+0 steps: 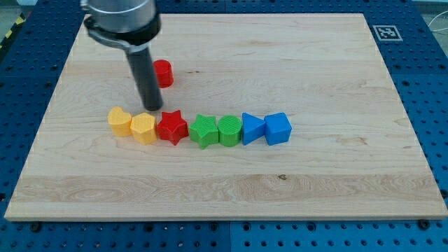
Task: Move the red circle slightly down
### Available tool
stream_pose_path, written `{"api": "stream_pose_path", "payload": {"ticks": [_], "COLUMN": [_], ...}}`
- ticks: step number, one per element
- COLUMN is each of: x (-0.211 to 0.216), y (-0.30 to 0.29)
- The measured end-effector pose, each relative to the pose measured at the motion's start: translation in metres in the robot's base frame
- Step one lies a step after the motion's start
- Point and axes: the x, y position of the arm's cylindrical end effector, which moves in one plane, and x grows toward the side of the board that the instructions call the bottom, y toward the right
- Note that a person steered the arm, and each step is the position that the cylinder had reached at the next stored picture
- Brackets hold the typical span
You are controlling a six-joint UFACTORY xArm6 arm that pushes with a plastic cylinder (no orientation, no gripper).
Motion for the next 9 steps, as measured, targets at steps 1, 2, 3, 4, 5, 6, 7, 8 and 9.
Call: {"api": "stream_pose_path", "payload": {"ticks": [1, 2, 3, 4, 5, 6, 7, 8, 9], "x": [0.000, -0.003, -0.031, -0.060, -0.086, -0.099, -0.101, -0.098, -0.087], "y": [0.029, 0.051, 0.058, 0.058, 0.055, 0.044, 0.029, 0.009, -0.012]}}
